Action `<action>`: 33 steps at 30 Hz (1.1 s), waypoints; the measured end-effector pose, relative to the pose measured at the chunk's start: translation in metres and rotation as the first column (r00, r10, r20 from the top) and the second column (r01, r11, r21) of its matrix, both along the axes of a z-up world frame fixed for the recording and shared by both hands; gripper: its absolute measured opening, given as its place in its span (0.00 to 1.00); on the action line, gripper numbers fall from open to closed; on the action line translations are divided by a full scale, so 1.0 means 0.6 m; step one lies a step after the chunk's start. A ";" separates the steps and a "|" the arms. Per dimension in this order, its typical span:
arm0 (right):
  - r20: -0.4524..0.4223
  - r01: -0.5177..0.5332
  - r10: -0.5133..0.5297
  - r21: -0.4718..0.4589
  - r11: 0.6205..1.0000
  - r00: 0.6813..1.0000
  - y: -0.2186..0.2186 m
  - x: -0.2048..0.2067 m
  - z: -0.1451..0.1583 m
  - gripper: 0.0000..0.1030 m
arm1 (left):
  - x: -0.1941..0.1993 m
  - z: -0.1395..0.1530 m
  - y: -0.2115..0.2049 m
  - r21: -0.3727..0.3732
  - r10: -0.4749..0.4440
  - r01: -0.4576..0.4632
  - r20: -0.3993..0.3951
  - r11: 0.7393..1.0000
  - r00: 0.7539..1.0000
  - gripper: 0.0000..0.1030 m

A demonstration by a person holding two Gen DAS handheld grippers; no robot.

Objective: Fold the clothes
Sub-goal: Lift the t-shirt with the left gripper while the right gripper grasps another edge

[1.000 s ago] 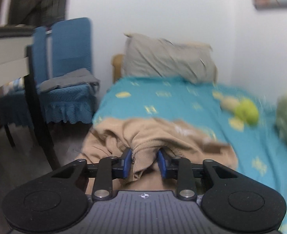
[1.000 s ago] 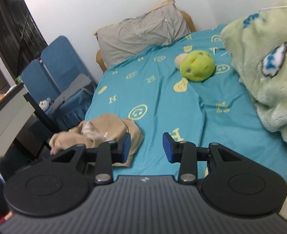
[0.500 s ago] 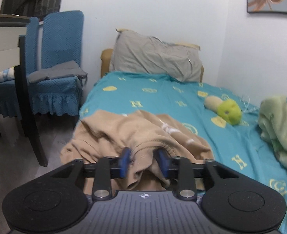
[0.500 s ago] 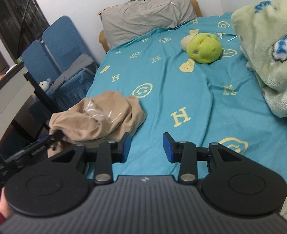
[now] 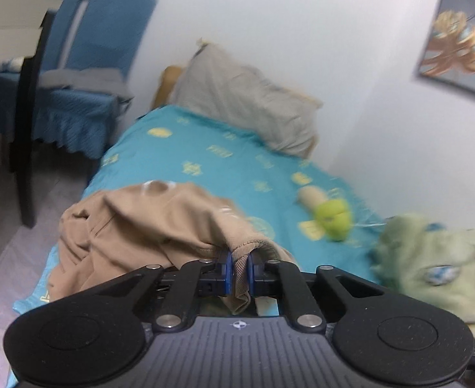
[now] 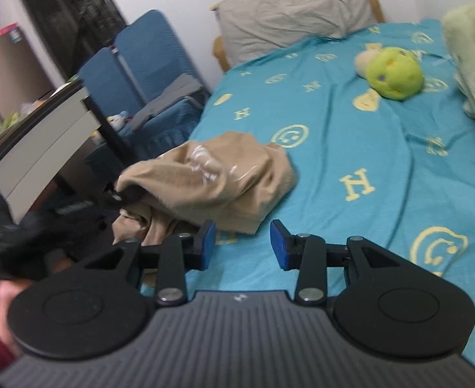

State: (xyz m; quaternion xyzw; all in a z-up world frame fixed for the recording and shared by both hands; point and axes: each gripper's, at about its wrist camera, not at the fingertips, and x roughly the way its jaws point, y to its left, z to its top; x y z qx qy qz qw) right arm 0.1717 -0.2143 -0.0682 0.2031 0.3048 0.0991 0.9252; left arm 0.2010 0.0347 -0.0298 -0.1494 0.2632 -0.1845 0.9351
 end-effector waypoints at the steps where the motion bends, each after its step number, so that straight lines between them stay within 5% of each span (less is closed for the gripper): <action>1: 0.010 -0.016 0.017 -0.011 1.000 1.000 0.006 -0.003 0.002 0.40 | -0.022 0.018 0.002 -0.021 -0.017 0.018 0.022 1.000 1.000 0.09; 9: 0.079 -0.181 0.187 -0.083 0.980 0.979 0.064 -0.049 0.023 0.40 | -0.172 0.131 0.035 -0.210 -0.113 0.159 0.217 0.965 0.970 0.09; 19: 0.094 -0.355 0.345 0.114 0.928 0.934 0.114 -0.038 0.016 0.40 | -0.186 0.089 0.097 -0.349 -0.078 0.144 0.196 0.926 0.977 0.09; 23: 0.019 -0.207 0.206 0.133 0.969 0.978 0.106 -0.021 -0.005 0.39 | -0.152 0.081 0.101 -0.313 -0.070 0.120 0.167 0.942 0.983 0.09; 28: 0.072 0.041 -0.046 0.074 0.996 0.996 0.060 -0.034 0.010 0.27 | -0.122 0.058 0.086 -0.228 -0.073 0.092 0.092 0.969 0.993 0.09; 33: 0.064 0.040 -0.047 0.113 0.993 0.997 0.047 -0.042 0.014 0.29 | -0.121 0.045 0.072 -0.183 -0.095 0.104 0.061 0.978 0.994 0.09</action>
